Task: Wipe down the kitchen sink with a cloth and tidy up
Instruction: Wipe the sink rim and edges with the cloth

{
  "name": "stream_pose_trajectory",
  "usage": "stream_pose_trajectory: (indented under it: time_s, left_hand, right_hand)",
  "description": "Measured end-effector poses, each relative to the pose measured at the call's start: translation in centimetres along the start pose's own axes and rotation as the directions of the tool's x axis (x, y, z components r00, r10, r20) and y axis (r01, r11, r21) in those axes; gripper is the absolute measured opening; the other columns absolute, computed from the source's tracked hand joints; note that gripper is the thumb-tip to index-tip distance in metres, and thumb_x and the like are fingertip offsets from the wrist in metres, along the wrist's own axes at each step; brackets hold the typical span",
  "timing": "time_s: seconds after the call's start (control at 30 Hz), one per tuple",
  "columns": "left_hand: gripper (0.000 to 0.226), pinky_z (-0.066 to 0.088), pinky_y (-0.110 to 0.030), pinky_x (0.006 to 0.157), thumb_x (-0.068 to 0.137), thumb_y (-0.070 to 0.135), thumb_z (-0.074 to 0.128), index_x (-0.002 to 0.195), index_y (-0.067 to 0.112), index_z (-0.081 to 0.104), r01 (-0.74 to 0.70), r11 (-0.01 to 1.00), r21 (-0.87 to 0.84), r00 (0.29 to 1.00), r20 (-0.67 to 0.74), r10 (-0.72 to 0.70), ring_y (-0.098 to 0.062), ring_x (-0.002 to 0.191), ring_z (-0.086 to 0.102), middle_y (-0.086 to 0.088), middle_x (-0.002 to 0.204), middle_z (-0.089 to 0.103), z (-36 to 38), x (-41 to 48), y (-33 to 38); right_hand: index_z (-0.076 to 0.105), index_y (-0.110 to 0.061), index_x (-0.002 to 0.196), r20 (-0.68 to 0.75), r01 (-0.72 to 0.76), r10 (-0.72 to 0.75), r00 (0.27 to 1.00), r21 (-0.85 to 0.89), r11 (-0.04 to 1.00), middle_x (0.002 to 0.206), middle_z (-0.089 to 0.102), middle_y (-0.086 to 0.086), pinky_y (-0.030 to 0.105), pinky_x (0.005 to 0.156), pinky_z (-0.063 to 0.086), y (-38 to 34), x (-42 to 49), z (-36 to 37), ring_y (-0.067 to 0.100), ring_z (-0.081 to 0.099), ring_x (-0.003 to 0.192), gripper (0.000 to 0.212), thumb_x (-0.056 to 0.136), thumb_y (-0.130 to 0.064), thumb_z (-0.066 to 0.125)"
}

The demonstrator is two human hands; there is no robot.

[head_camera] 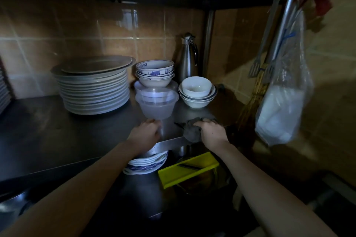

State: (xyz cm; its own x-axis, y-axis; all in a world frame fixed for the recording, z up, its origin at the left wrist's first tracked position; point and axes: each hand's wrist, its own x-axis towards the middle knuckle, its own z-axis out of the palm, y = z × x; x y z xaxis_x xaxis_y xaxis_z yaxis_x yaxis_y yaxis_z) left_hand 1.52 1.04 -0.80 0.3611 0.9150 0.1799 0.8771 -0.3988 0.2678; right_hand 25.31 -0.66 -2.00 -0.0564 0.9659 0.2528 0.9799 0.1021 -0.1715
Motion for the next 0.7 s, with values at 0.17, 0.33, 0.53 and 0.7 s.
stream_pose_trajectory:
  time_s: [0.17, 0.33, 0.53, 0.7]
  left_hand:
    - [0.019, 0.041, -0.037, 0.085, 0.090, 0.021, 0.047, 0.107, 0.026, 0.055, -0.087, 0.994, -0.061, 0.996, -0.024, 0.086, -0.024, 0.112, 0.052, 0.000, 0.120, 0.054, 0.2, -0.8, 1.1]
    - [0.022, 0.044, -0.039, 0.087, 0.089, 0.020, 0.050, 0.109, 0.022, 0.057, -0.193, 0.976, -0.101, 0.981, -0.032, 0.191, -0.027, 0.109, 0.054, -0.005, 0.117, 0.056, 0.8, -1.9, 3.2]
    - [0.025, 0.045, -0.041, 0.091, 0.088, 0.015, 0.052, 0.112, 0.018, 0.060, -0.299, 0.942, -0.151, 0.953, -0.006, 0.301, -0.031, 0.108, 0.055, -0.010, 0.115, 0.055, 2.8, -3.3, 6.4]
    - [0.021, 0.045, -0.039, 0.089, 0.089, 0.018, 0.053, 0.108, 0.022, 0.060, -0.360, 0.914, -0.189, 0.924, 0.067, 0.377, -0.029, 0.109, 0.054, -0.008, 0.114, 0.056, 5.7, -4.2, 9.1]
  right_hand:
    - [0.056, -0.037, 0.122, -0.081, -0.099, 0.107, 0.991, 0.090, 0.991, 0.121, 0.058, 0.003, 0.036, 0.081, 0.050, 0.3, -3.1, -1.6, 0.029, 0.062, 0.106, 0.048, 0.085, -0.009, 0.048]
    - [0.058, -0.032, 0.122, -0.095, -0.183, 0.196, 0.976, 0.126, 0.975, 0.116, 0.055, 0.004, 0.038, 0.077, 0.050, 1.9, -6.8, -3.1, 0.028, 0.062, 0.100, 0.046, 0.086, -0.005, 0.049]
    - [0.054, -0.030, 0.127, -0.051, -0.297, 0.302, 0.952, 0.082, 0.951, 0.116, 0.053, 0.002, 0.042, 0.085, 0.049, 3.3, -12.9, -4.0, 0.028, 0.061, 0.101, 0.046, 0.088, -0.007, 0.049]
    - [0.056, -0.028, 0.126, -0.036, -0.402, 0.408, 0.912, 0.108, 0.909, 0.125, 0.057, 0.003, 0.040, 0.090, 0.048, 5.2, -19.0, -4.0, 0.026, 0.056, 0.113, 0.043, 0.091, -0.007, 0.045]
